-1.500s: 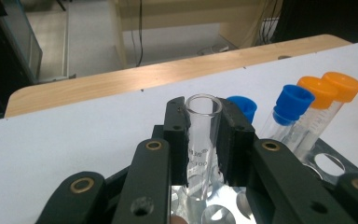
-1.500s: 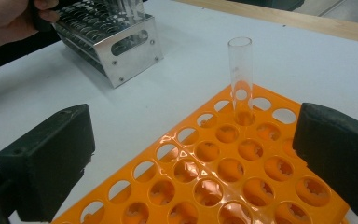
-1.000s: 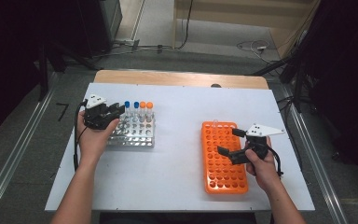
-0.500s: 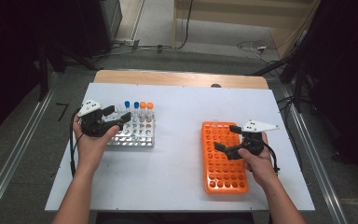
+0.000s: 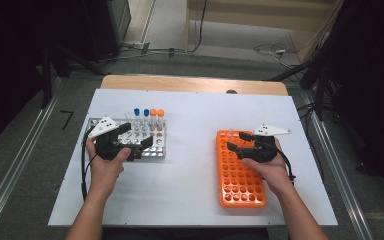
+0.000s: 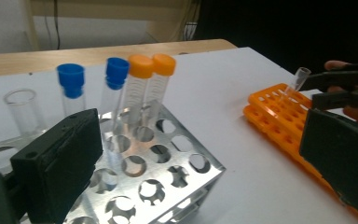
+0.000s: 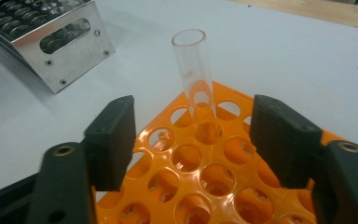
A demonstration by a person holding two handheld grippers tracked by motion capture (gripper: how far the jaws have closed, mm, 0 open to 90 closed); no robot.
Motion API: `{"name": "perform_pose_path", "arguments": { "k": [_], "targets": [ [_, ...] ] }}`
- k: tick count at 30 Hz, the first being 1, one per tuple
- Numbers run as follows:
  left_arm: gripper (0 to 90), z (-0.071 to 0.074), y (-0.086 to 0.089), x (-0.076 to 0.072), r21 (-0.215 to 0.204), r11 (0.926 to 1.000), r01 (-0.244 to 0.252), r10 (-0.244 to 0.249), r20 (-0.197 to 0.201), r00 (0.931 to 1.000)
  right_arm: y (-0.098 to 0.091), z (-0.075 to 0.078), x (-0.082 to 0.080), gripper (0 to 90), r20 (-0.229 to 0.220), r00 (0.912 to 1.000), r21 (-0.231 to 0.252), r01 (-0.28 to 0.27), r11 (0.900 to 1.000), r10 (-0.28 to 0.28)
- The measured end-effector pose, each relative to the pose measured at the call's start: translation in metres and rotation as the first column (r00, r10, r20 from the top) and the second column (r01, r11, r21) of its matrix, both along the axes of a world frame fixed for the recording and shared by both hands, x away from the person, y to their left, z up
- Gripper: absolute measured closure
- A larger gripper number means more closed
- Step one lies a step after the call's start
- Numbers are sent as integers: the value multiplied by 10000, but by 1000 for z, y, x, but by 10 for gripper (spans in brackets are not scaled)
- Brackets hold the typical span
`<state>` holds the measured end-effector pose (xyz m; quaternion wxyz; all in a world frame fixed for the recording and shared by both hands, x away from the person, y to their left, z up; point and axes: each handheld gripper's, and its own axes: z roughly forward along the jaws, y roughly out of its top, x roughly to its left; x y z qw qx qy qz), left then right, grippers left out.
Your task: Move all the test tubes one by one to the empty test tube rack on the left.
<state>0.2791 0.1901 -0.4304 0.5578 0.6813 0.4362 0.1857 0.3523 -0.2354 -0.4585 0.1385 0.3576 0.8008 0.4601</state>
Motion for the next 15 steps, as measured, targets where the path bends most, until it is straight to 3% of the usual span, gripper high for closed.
{"name": "perform_pose_path", "arguments": {
  "k": [6, 15],
  "targets": [
    [0, 2, -8, -7, 25, 9997, 238, -238, 98, 9997, 3, -1, 8, 461, -230, 9992, -397, 322, 9987, -331],
    [0, 0, -11, -11, 57, 9992, 385, -385, -5, 9993, 12, -1, 17, 584, -535, 9986, -1119, -69, 9937, 9]
  ]
}}
